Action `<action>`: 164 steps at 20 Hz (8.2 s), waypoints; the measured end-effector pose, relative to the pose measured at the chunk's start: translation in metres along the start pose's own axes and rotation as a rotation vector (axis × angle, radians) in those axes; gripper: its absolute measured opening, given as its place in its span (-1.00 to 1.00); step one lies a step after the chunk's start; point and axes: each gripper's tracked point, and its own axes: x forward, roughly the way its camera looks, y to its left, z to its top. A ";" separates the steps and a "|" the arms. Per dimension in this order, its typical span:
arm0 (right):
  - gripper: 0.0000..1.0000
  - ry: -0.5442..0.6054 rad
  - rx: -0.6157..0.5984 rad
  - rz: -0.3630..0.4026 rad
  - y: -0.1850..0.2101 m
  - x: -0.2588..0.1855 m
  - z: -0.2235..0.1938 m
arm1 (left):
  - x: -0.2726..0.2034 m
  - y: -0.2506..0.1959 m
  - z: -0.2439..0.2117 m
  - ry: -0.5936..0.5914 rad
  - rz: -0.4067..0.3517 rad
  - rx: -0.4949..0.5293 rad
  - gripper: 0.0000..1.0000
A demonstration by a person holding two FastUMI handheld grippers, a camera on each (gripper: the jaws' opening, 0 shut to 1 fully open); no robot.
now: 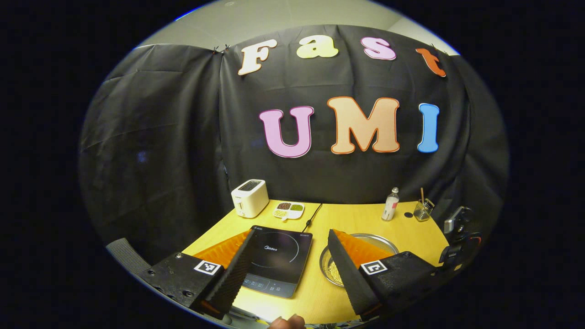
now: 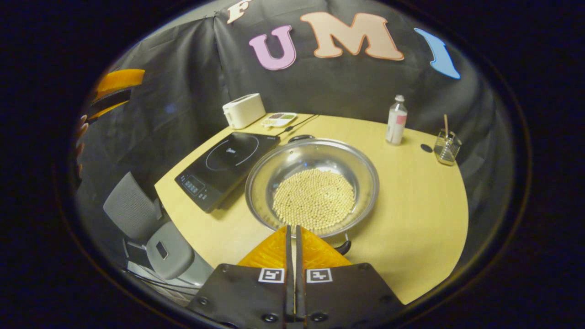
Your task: First push the handle of the pot to place it horizontally, then grasp the pot with both hands and set it on the induction cooktop.
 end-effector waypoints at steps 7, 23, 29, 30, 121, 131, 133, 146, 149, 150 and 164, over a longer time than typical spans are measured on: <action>-0.94 0.141 -0.036 0.042 0.005 0.033 -0.046 | -0.001 -0.005 0.003 0.024 0.013 0.065 0.92; -0.95 0.134 0.072 -0.060 -0.066 0.047 -0.034 | 0.007 -0.014 -0.005 0.049 0.022 0.057 0.92; -0.96 0.115 0.097 -0.137 -0.105 0.054 -0.019 | 0.006 -0.010 -0.010 0.060 0.018 0.065 0.92; -0.95 0.112 0.106 -0.147 -0.109 0.055 -0.017 | 0.007 -0.012 -0.011 0.063 0.012 0.066 0.92; -0.06 0.269 0.424 -0.418 0.128 0.193 0.148 | 0.308 0.231 -0.225 0.691 -0.367 0.013 0.27; 0.36 0.238 0.416 -0.426 0.124 0.188 0.149 | 0.308 0.237 -0.215 0.642 -0.349 0.142 0.63; 0.38 0.209 0.422 -0.407 0.125 0.181 0.157 | 0.304 0.235 -0.203 0.611 -0.345 0.164 0.63; 0.95 -0.076 0.333 -0.321 0.106 0.071 0.185 | 0.218 0.236 -0.064 0.168 -0.082 0.370 0.97; 0.89 -0.116 0.298 -0.304 0.099 0.022 0.155 | 0.173 0.209 -0.059 0.101 -0.054 0.332 0.96; 0.89 -0.120 0.293 -0.301 0.096 0.008 0.144 | 0.154 0.198 -0.070 0.135 -0.062 0.325 0.96; 0.94 -0.425 0.341 -0.299 0.086 -0.144 0.154 | -0.005 0.099 0.007 -0.081 -0.165 0.178 0.95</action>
